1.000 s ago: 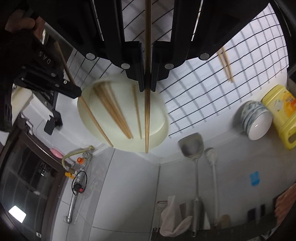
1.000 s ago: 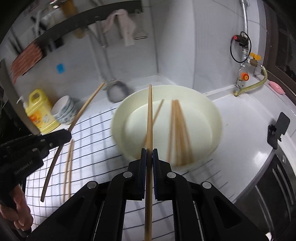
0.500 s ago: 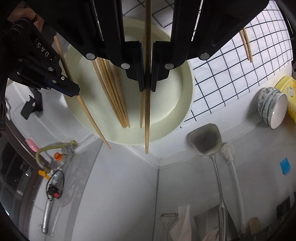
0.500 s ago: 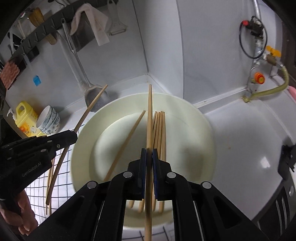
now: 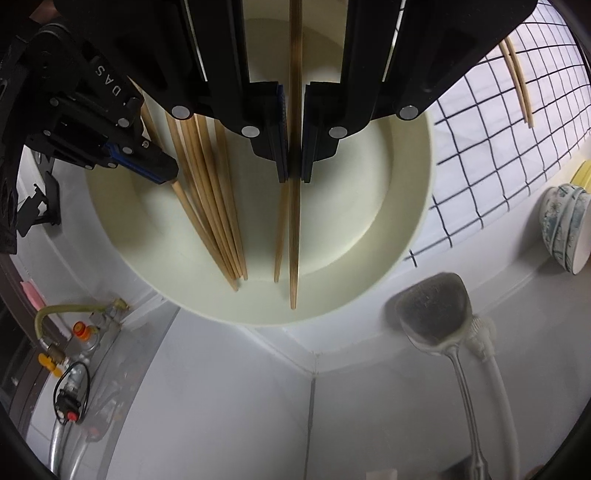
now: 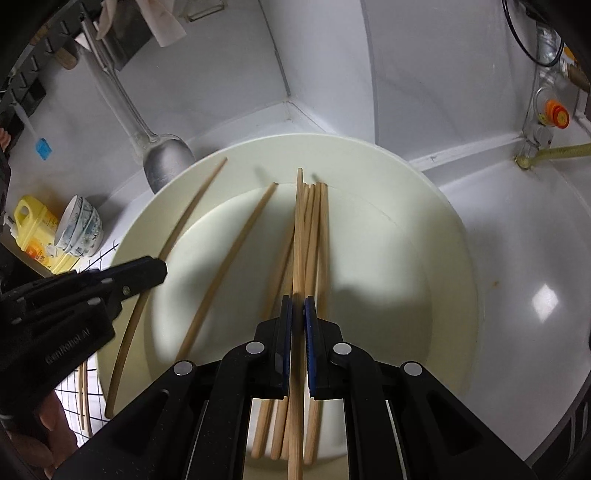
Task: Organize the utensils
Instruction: 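Lift both held chopsticks and carry them over the cream basin, then open both tools to drop the chopsticks into the basin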
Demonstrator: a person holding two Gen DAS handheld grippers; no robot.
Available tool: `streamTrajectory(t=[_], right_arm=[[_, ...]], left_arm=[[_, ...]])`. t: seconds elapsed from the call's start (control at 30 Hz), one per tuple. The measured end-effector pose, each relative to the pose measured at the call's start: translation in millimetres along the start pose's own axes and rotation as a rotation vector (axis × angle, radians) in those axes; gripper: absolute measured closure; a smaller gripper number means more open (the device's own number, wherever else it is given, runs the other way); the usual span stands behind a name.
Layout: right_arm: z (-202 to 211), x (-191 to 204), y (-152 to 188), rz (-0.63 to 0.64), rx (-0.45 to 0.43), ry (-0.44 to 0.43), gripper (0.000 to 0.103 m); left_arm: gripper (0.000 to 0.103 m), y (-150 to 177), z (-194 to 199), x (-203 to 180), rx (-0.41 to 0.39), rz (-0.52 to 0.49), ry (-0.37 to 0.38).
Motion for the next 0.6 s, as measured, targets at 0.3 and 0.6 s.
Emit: streamTrajectory(t=[0.3,0.6], right_arm=[[-2,-5,-3,-0.007,0.006,0.003,0.096],[16,-6,-3,-0.002,-0.037,0.033,0.071]], left_arm=[[0.094,-6,-12,-8,0.029,-0.004,0.002],[0.036,-5,12,4,-0.025,0.022,-0.045]])
Point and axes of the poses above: each gripper's, at about its wrist camera, not at the fingertips, and z roughly against the way its jaws point, x to its left, y to its underside, the point moved 3 cm from there along -z, roughly the way its jaws point, and after that the axes turned 6 degrees about x, right-handed, at the moved point
